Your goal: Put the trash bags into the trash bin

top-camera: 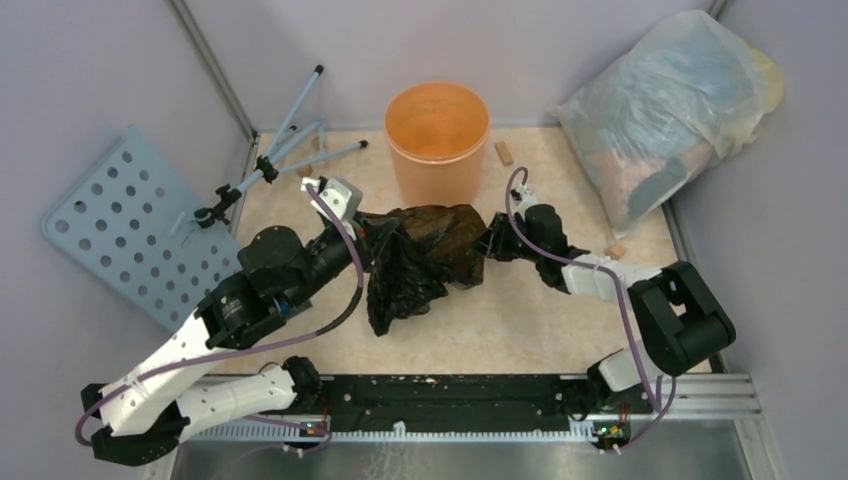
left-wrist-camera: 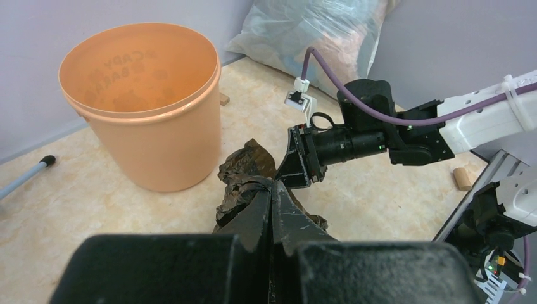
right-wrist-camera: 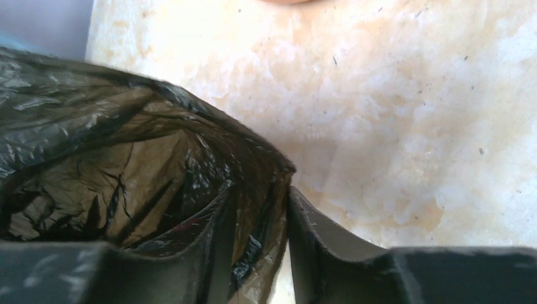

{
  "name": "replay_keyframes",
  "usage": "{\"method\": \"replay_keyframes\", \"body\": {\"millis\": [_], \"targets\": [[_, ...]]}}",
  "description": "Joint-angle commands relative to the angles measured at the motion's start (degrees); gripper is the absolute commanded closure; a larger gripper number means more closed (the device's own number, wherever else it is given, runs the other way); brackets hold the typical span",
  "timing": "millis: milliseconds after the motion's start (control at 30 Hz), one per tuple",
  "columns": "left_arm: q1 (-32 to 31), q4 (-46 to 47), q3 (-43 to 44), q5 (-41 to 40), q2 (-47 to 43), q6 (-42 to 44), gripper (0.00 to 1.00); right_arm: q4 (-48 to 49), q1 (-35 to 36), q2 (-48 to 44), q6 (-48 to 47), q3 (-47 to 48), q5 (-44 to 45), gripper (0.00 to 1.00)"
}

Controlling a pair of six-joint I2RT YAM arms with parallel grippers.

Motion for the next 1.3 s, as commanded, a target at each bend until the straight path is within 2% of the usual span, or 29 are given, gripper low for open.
{"method": "replay_keyframes", "body": {"millis": [0,100,133,400,567,867,933,1033,1167,1267], "targets": [[0.0,0.8,-0.6,0.1,-1.0,-0.3,1.00,1.7,-0.5,0.0,-0.2,2.7,-1.1,0.75],[0.0,0.7,-1.2,-0.7,-1.6,-0.3,1.00,-3.8,-0.5,-3.6,-2.4,4.3,2.9,0.99],[0.0,0.7,-1.4,-1.0,-1.8,-0.3,1.00,-6.0,-0.5,-5.3,-3.3,4.9,4.6,1.00],[0.1,3.2,-2.9,-4.3,-1.8,1.4,1.00,-22.3,-0.5,-18.8,-8.8,11.0,20.1,1.00],[0.0,4.3,-2.7,-9.0,0.9,1.4,1.00,-34.7,-0.5,-24.3,-5.6,16.8,32.8,1.00],[1.1,2.8,-4.3,-12.3,7.6,-5.1,0.98,-42.0,-0.5,-28.9,-6.2,20.3,35.6,1.00],[1.2,4.0,-5.8,-11.4,7.3,-5.8,0.89,-42.9,-0.5,-28.4,-6.5,20.9,35.0,1.00],[1.2,4.8,-8.0,-9.1,5.8,-5.6,0.65,-43.9,-0.5,-28.0,-6.9,21.5,33.4,1.00],[1.2,4.4,-8.7,-8.6,3.3,-3.5,0.27,-44.4,-0.5,-27.7,-7.8,22.6,31.1,1.00],[1.2,5.0,-8.1,-9.8,1.4,-1.8,0.15,-45.0,-0.5,-27.2,-8.6,24.1,28.7,1.00]]}}
